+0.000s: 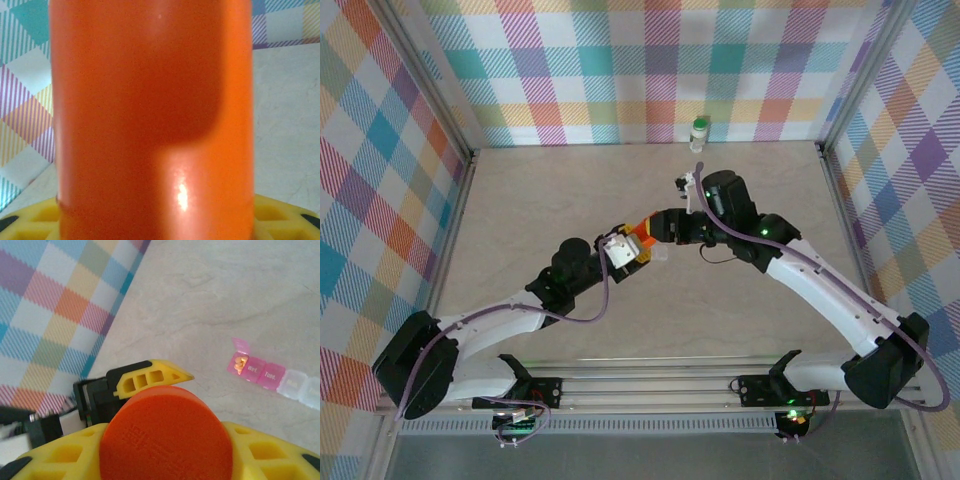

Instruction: Sort the pills into containers

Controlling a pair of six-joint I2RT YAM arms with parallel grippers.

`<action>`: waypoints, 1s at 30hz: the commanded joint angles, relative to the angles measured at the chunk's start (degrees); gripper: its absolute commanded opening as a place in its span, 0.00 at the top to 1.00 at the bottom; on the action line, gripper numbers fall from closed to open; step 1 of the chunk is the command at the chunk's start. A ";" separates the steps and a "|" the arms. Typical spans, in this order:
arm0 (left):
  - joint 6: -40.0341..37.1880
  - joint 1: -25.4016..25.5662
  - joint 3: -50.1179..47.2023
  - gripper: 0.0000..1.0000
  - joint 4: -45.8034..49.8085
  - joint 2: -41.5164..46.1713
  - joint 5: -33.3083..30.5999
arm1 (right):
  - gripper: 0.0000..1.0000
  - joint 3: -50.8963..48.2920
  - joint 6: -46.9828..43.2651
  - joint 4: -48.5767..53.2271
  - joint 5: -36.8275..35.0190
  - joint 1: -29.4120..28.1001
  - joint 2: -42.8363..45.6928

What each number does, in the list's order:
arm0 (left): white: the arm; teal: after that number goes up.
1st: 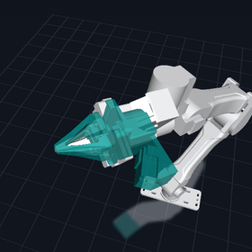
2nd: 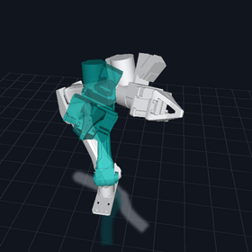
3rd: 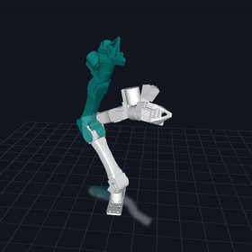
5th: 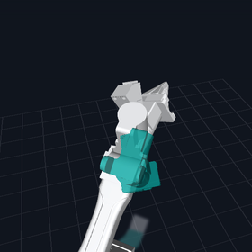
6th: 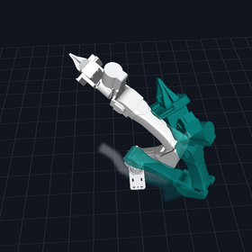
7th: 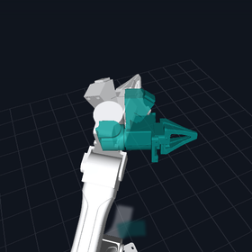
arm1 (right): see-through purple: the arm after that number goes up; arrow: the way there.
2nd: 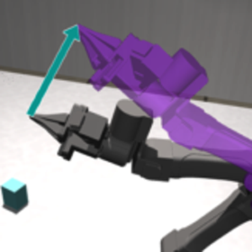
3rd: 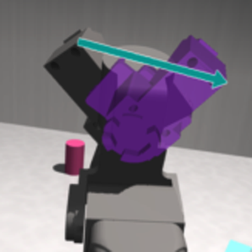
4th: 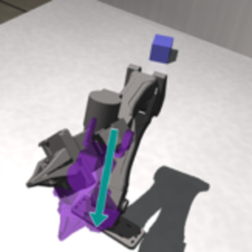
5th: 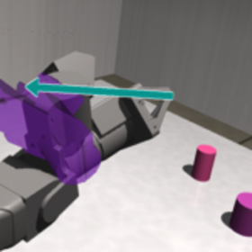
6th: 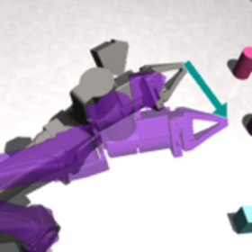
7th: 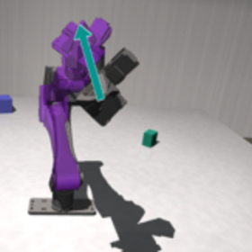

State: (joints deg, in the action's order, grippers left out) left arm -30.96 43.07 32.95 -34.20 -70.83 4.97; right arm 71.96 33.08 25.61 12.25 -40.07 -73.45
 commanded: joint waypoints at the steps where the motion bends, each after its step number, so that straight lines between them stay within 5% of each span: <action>1: -1.86 2.37 2.17 1.00 -6.93 -1.17 -2.26 | 0.75 -1.36 12.48 -5.83 -3.51 -2.54 -0.95; 14: -3.05 3.17 -1.26 1.00 -7.15 -2.68 -1.96 | 0.41 2.78 7.92 -3.98 -10.70 -2.47 -0.90; 21: -3.04 3.20 -2.64 1.00 -6.73 -1.12 0.30 | 0.36 9.54 0.03 3.69 -8.19 -2.08 -2.86; 30: 0.18 2.64 -3.51 1.00 -10.25 0.35 1.50 | 0.32 5.87 1.38 3.67 -7.43 -1.94 -0.66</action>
State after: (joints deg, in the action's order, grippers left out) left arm -32.38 45.67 29.87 -40.71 -72.14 4.43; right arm 79.02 34.87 29.21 3.79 -42.02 -75.81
